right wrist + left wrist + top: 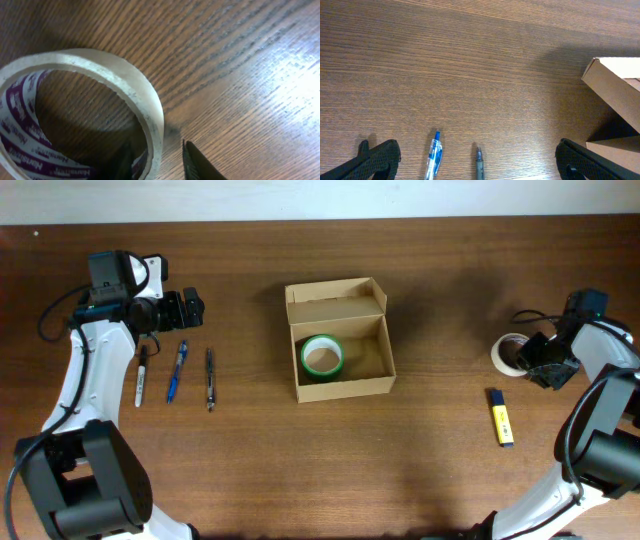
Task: Pack container
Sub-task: 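Release the tape, move the right gripper to the white tape roll and grasp it, then carry the white tape with the right gripper and place it in the box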
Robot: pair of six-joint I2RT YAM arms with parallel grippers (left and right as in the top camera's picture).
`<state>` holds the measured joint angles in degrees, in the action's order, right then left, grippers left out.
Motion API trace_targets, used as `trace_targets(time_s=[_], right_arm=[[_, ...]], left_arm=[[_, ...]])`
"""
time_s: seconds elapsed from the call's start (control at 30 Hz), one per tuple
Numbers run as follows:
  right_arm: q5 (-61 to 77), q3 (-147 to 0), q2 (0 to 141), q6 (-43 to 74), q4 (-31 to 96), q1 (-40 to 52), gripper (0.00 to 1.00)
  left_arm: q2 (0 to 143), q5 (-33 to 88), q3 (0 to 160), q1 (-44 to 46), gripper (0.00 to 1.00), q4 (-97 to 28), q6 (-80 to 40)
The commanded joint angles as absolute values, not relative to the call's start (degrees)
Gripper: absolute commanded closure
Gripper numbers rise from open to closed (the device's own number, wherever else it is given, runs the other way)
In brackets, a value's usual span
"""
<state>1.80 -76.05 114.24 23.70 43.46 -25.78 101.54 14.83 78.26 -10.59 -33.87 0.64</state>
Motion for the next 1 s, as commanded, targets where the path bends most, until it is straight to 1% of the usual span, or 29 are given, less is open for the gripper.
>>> trace_targets(time_s=[0.0, 0.03, 0.07, 0.13, 0.23, 0.37, 0.5, 0.6, 0.7, 0.8, 0.97], right_arm=[[0.19, -75.53, 114.87, 24.53, 43.18, -25.56, 0.70], [0.08, -75.53, 114.87, 24.53, 43.16, -25.56, 0.70], [0.01, -75.53, 114.87, 24.56, 43.16, -25.58, 0.77], [0.03, -75.55, 114.87, 24.53, 43.27, -25.58, 0.96], [1.23, -76.20, 114.65, 24.49, 44.56, -25.58, 0.96], [3.51, -80.53, 112.66, 23.16, 49.87, -25.47, 0.96], [8.03, -88.97, 107.61, 18.70, 56.58, -24.58, 0.96], [10.39, -97.34, 103.24, 14.48, 62.57, -22.15, 0.96], [12.12, -106.56, 99.44, 8.32, 68.66, -17.19, 0.96], [12.47, -113.36, 97.14, 0.43, 72.77, -9.04, 0.96], [11.77, -115.15, 97.23, -12.78, 74.22, 7.35, 0.96]], left_arm=[[102.02, 15.66, 79.07, -10.66, 0.01, -33.91, 1.76], [102.02, 15.66, 79.07, -10.66, 0.01, -33.91, 1.76], [102.02, 15.66, 79.07, -10.66, 0.01, -33.91, 1.76], [102.02, 15.66, 79.05, -10.66, 0.01, -33.91, 1.76], [102.02, 15.66, 79.05, -10.66, 0.01, -33.93, 1.76], [102.02, 15.66, 79.07, -10.66, 0.01, -33.93, 1.76], [102.02, 15.66, 79.05, -10.66, 0.01, -33.91, 1.76], [102.02, 15.66, 79.05, -10.66, 0.01, -33.91, 1.76], [102.02, 15.66, 79.05, -10.66, 0.01, -33.93, 1.76], [102.02, 15.66, 79.07, -10.66, 0.01, -33.93, 1.76], [102.02, 15.66, 79.07, -10.66, 0.01, -33.93, 1.76]])
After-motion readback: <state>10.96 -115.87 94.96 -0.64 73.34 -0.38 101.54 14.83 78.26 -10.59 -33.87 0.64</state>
